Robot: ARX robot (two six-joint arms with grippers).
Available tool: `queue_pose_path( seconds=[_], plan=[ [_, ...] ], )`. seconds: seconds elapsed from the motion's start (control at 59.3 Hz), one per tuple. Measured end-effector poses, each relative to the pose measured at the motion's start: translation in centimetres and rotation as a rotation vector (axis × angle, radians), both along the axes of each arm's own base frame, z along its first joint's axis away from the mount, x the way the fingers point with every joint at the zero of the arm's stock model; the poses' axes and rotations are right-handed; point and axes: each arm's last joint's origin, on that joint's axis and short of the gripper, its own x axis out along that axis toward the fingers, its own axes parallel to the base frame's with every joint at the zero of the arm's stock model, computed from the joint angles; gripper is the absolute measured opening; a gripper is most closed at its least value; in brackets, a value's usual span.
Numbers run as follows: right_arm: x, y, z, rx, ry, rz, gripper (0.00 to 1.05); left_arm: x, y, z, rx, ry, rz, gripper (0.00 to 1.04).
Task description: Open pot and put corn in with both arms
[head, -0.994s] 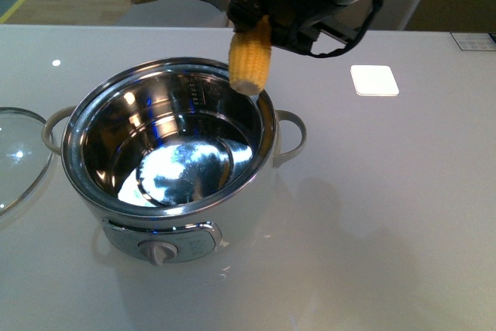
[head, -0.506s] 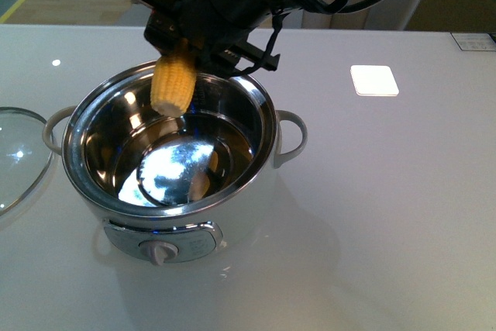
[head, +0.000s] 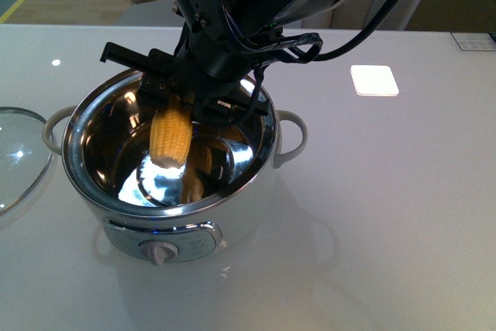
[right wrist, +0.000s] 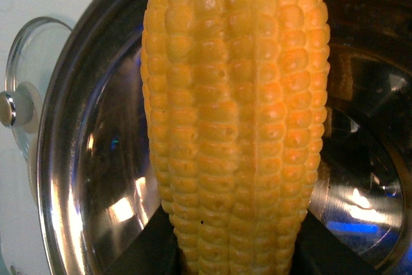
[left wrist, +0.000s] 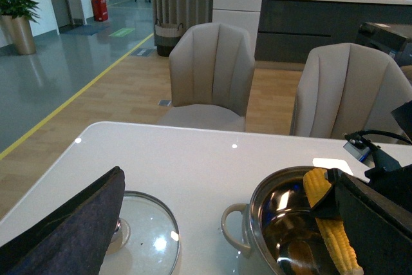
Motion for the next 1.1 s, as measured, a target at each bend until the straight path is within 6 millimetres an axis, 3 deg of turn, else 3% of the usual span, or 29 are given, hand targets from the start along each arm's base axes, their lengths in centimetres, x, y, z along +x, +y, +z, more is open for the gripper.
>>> queue_pose_path(
  seconds=[0.236,0.371,0.522,0.725,0.843,1.011,1.096],
  plan=[
    [-0.6,-0.9,-0.9,-0.031,0.024,-0.006,0.79,0.0,0.0,0.0,0.000,0.000,0.000,0.98],
    [-0.7,-1.7,0.2,-0.024,-0.007,-0.029,0.97,0.0,0.0,0.0,0.000,0.000,0.000,0.98],
    [-0.2,-4.5,2.8,0.007,-0.079,-0.080,0.96,0.0,0.0,0.0,0.000,0.000,0.000,0.98],
    [-0.2,-12.2,7.5,0.095,-0.210,-0.257,0.96,0.0,0.0,0.0,0.000,0.000,0.000,0.98],
    [-1.9,-16.0,9.9,0.076,-0.306,-0.348,0.96,0.0,0.0,0.0,0.000,0.000,0.000,0.98],
    [-6.7,-21.3,12.6,-0.019,-0.447,-0.436,0.96,0.0,0.0,0.0,0.000,0.000,0.000,0.98],
    [-8.2,-22.4,13.2,-0.037,-0.478,-0.453,0.96,0.0,0.0,0.0,0.000,0.000,0.000,0.98]
  ],
)
